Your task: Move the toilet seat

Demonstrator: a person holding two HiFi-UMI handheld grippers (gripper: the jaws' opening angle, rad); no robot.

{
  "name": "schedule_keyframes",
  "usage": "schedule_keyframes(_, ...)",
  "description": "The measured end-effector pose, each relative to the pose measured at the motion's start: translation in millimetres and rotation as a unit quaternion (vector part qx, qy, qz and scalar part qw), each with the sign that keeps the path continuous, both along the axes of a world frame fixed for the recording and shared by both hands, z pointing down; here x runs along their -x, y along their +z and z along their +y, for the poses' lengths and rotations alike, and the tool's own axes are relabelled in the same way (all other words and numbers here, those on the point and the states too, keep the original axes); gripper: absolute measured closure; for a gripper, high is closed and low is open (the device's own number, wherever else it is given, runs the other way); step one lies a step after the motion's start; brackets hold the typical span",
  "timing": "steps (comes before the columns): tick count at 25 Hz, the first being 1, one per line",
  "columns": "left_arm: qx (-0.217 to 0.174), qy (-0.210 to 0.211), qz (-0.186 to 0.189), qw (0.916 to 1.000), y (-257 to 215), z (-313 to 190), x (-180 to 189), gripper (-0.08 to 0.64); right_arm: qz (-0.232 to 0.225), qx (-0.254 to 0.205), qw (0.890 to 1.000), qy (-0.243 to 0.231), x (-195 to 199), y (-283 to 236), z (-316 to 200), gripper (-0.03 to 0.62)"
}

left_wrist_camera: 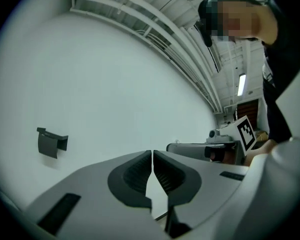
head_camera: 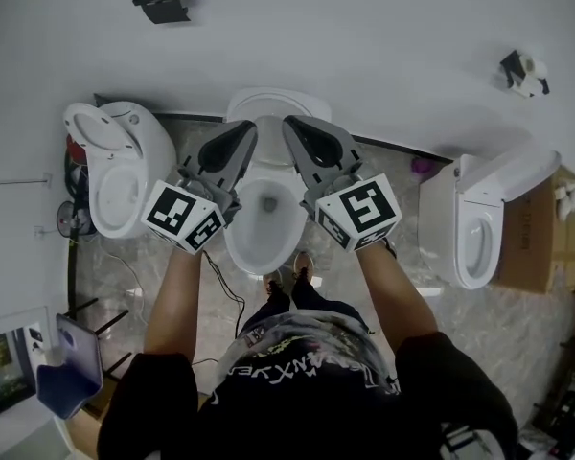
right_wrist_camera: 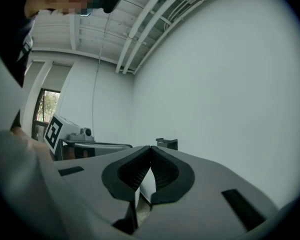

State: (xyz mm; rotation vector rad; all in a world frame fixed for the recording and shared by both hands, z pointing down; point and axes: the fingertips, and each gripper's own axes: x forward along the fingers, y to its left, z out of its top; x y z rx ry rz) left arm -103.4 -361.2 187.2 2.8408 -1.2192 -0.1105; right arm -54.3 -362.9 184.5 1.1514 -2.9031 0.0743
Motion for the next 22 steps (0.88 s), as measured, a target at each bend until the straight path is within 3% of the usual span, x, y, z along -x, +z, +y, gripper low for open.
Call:
schedule_keyframes(9,-0.033,0.001,-0.045,0.9984,-29.4,37.5,-1.1,0.529,0.054,-0.045,0.997,-0.032,2.3,-20.7,36.8,0.588)
schedule_keyframes(15,-0.03,-0.006,-0.043,0.9986,-31.4,41.6,5.0,0.529,0.04,-0.094,0.994,-0.033,9.9,-36.0,42.8,0.591)
schedule_keyframes(22,-0.028,-0.006,-0.046,0.9985,-31.5,44.2,4.7,0.529,0.037,-0.097,0.994,-0.035,9.9,-38.6,45.0,0.591)
